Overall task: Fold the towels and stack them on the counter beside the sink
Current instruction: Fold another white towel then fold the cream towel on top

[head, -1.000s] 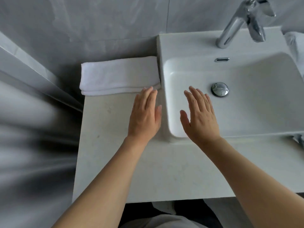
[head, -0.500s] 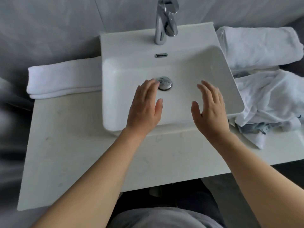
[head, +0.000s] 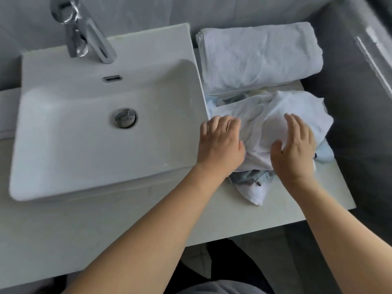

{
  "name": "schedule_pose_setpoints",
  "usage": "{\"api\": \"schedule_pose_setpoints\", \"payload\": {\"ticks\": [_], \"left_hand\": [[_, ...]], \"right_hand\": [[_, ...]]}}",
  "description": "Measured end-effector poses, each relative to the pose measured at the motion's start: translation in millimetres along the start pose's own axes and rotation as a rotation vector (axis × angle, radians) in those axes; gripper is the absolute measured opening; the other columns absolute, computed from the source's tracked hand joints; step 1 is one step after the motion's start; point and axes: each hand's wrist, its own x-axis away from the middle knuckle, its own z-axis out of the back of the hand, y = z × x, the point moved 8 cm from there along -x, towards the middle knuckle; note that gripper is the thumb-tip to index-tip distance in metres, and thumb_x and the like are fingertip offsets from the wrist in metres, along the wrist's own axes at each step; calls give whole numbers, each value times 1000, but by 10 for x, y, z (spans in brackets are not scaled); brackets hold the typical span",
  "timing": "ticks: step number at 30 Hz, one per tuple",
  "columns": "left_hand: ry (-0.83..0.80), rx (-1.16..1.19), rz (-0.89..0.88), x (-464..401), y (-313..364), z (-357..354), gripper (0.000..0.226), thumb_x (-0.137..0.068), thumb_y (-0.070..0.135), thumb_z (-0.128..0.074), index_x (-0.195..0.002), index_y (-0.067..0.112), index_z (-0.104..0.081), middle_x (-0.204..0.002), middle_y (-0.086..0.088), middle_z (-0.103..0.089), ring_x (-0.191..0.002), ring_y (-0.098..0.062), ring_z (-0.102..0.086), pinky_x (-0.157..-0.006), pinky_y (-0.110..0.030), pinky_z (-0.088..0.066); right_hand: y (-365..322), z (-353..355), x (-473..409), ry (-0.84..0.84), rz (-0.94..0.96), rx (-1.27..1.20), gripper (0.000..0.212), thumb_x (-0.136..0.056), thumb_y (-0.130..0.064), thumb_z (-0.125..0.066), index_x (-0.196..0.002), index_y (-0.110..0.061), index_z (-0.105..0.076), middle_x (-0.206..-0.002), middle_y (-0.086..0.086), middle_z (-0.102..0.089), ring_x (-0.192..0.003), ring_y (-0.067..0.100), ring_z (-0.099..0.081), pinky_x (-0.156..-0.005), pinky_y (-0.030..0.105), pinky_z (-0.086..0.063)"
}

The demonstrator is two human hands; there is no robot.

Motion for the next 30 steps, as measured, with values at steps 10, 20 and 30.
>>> {"api": "schedule_pose_setpoints", "payload": {"ticks": [10, 20, 30], "left_hand": [[-140, -20, 120, -470, 117, -243, 4, -92, 17, -51, -93, 14, -53, -93, -7, -63, -91, -33, -56, -75, -37, -30], [187, 1171, 712, -65, -77, 166, 32, -91, 6, -52, -68, 19, -33, -60, 10, -29, -58, -7, -28, -52, -21, -28], [-334, 566, 558, -113, -8, -79, 25, -90, 35, -63, -108, 19, -54, -94, 9, -60, -88, -15, -60, -68, -29, -45]], "right_hand": [[214, -89, -322, -137, 32, 106, 74, -83, -24, -64, -150, -26, -34, -128, 15, -40, -109, 35, -38, -104, 45, -28], [209, -44, -434, -212, 24, -10, 58, -78, -23, -69, -132, -20, -49, -122, 13, -48, -107, 36, -45, -97, 41, -31], [106, 64, -510, -342, -53, -22, 53, -80, -71, -55, -103, -24, -55, -101, -5, -47, -98, 19, -42, -91, 35, -36]]}}
